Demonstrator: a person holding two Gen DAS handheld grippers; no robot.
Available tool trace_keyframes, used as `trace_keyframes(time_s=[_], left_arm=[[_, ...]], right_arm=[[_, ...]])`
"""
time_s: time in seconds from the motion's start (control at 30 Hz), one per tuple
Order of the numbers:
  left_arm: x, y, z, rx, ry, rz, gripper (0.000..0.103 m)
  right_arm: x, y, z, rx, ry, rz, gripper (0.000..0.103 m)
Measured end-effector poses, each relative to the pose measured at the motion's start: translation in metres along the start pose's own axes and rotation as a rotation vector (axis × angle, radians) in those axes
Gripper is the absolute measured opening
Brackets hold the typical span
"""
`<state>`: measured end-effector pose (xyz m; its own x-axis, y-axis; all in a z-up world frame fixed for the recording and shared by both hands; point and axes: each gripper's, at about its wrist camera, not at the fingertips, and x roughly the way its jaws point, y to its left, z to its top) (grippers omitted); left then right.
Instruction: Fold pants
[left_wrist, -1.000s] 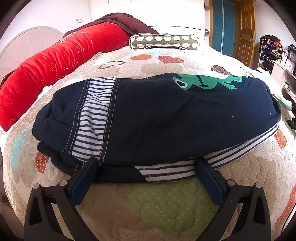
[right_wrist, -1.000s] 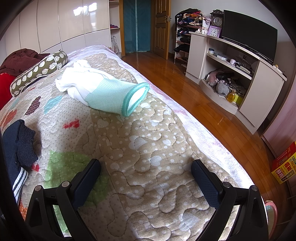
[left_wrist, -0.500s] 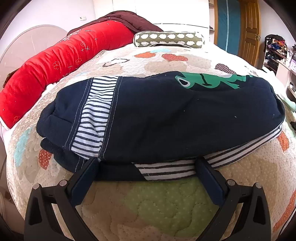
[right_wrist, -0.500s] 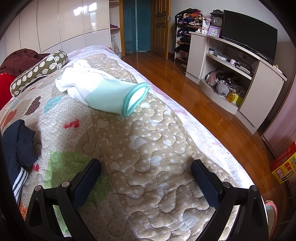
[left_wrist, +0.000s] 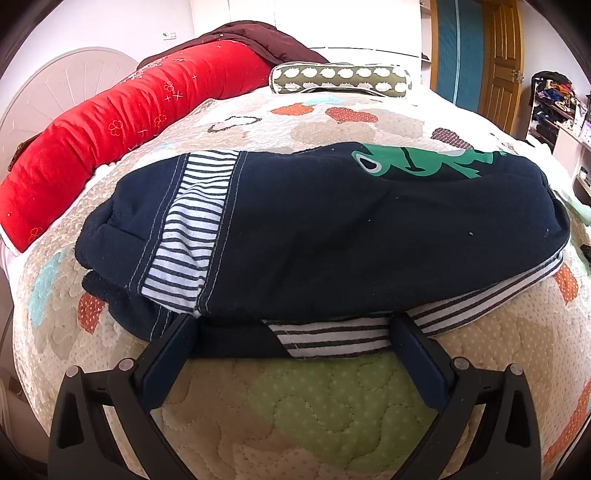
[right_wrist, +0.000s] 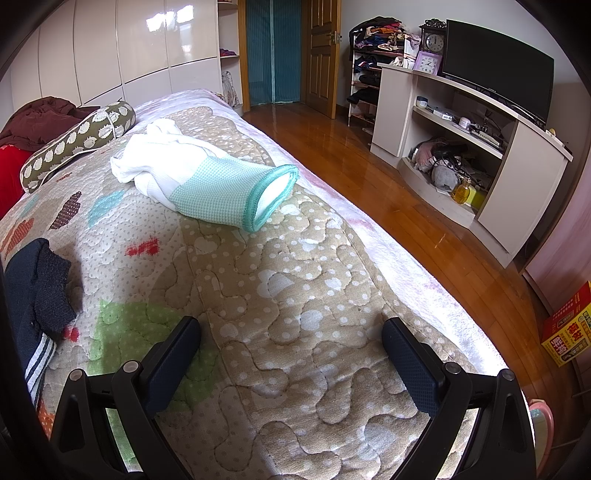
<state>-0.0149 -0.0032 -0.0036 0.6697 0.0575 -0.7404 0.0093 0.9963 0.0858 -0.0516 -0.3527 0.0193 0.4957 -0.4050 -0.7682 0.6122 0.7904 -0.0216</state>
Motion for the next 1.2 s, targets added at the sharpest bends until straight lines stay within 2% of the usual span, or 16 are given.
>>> trace_keyframes(time_s=[0.2,0.27,0.37,0.47,0.53,0.63,0.7,0.77,0.83,0.87,0.9,0.93,0.97,1.0,1.1,1.2], left_arm=[[-0.014,0.004,0.002,0.032,0.015,-0.037,0.102],[-0.026,0.011,0.005,0.024,-0.009,-0.053,0.102],[-0.049,0.037,0.01,-0.021,-0.05,-0.068,0.102],[-0.059,0.078,0.012,-0.119,-0.058,-0.055,0.102],[-0.053,0.11,0.011,-0.2,-0.025,-0.056,0.102],[-0.03,0.152,0.009,-0.327,0.069,-0.061,0.102],[-0.014,0.169,0.011,-0.404,0.119,-0.13,0.102],[-0.005,0.168,0.018,-0.409,0.13,-0.18,0.102],[0.001,0.154,0.03,-0.361,0.1,-0.213,0.101],[0.004,0.146,0.034,-0.335,0.086,-0.22,0.091],[0.009,0.139,0.038,-0.318,0.09,-0.194,0.068],[0.016,0.132,0.04,-0.306,0.114,-0.129,0.053],[0.022,0.129,0.042,-0.304,0.13,-0.102,0.044],[0.022,0.128,0.042,-0.309,0.126,-0.099,0.039],[0.013,0.131,0.044,-0.27,0.099,-0.091,0.033],[0.007,0.144,0.05,-0.241,0.086,-0.069,0.023]], right_arm=[[0.0,0.0,0.0,0.0,0.0,0.0,0.1],[0.0,0.0,0.0,0.0,0.0,0.0,0.1],[0.0,0.0,0.0,0.0,0.0,0.0,0.1],[0.0,0.0,0.0,0.0,0.0,0.0,0.1],[0.0,0.0,0.0,0.0,0.0,0.0,0.1],[0.0,0.0,0.0,0.0,0.0,0.0,0.1],[0.0,0.0,0.0,0.0,0.0,0.0,0.1],[0.0,0.0,0.0,0.0,0.0,0.0,0.1],[0.0,0.0,0.0,0.0,0.0,0.0,0.1],[0.0,0.0,0.0,0.0,0.0,0.0,0.1],[0.0,0.0,0.0,0.0,0.0,0.0,0.1],[0.0,0.0,0.0,0.0,0.0,0.0,0.1],[0.0,0.0,0.0,0.0,0.0,0.0,0.1],[0.0,0.0,0.0,0.0,0.0,0.0,0.1],[0.0,0.0,0.0,0.0,0.0,0.0,0.1],[0.0,0.0,0.0,0.0,0.0,0.0,0.1]])
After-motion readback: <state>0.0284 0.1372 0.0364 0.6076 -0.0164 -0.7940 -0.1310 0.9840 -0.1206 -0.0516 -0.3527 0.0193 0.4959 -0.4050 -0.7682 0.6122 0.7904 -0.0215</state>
